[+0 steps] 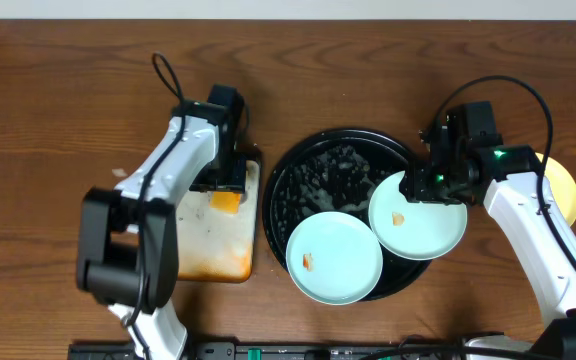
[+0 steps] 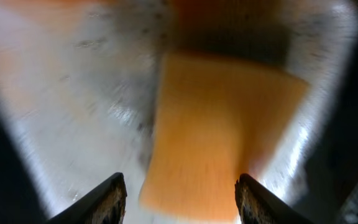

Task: Clean dirty plates on tray and stack at the side

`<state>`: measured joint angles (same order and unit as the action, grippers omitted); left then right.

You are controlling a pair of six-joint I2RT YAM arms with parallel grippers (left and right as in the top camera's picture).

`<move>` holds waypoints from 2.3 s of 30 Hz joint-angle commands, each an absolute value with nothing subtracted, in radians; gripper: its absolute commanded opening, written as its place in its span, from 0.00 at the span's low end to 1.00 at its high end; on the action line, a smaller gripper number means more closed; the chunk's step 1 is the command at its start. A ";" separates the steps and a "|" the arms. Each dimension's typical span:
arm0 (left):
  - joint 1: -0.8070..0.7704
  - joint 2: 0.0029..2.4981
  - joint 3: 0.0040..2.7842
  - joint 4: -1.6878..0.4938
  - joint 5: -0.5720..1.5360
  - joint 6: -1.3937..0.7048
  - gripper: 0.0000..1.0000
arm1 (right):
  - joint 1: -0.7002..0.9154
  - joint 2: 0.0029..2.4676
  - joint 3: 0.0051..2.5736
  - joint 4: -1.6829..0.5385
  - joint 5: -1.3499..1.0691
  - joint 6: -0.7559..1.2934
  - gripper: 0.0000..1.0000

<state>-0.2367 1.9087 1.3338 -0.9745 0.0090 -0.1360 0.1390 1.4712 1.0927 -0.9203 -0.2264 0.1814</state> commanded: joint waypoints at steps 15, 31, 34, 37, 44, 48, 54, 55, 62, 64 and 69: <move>-0.223 1.990 1.311 -0.915 0.023 -0.057 0.07 | 0.141 1.467 1.097 -0.935 -0.167 0.198 0.51; -0.172 1.734 1.311 -0.986 0.036 -0.088 0.08 | 0.017 1.523 1.058 -0.953 0.032 0.309 0.57; -0.172 1.734 1.311 -0.999 0.063 -0.088 0.08 | -0.020 1.571 1.030 -0.943 0.015 0.322 0.50; -0.172 1.733 1.311 -1.001 0.101 -0.088 0.07 | -0.041 1.613 1.026 -0.943 -0.004 0.322 0.35; -0.173 1.708 1.312 -0.999 0.144 -0.087 0.07 | -0.054 1.630 1.026 -0.910 -0.006 0.329 0.21; -0.175 1.670 1.312 -0.987 0.261 -0.087 0.08 | -0.054 1.630 1.024 -0.891 -0.015 0.379 0.21; -0.229 1.652 1.311 -0.901 0.439 -0.152 0.07 | -0.052 1.630 1.024 -0.871 -0.016 0.412 0.20; -0.250 1.653 1.311 -0.881 0.445 -0.171 0.07 | -0.052 1.630 1.024 -0.871 -0.016 0.412 0.19; -0.527 1.656 1.311 -0.661 0.445 -0.385 0.07 | -0.051 1.630 1.024 -0.863 -0.020 0.400 0.14; -0.586 1.661 1.311 -0.612 0.444 -0.427 0.07 | -0.051 1.630 1.024 -0.856 -0.022 0.361 0.13; -0.668 1.687 1.311 -0.525 0.445 -0.524 0.08 | -0.051 1.630 1.010 -0.850 -0.039 0.236 0.16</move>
<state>-0.6453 1.6657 1.3056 -0.5537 0.4366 -0.4141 -0.0448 1.6295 1.0252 -0.8536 -0.0265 0.3302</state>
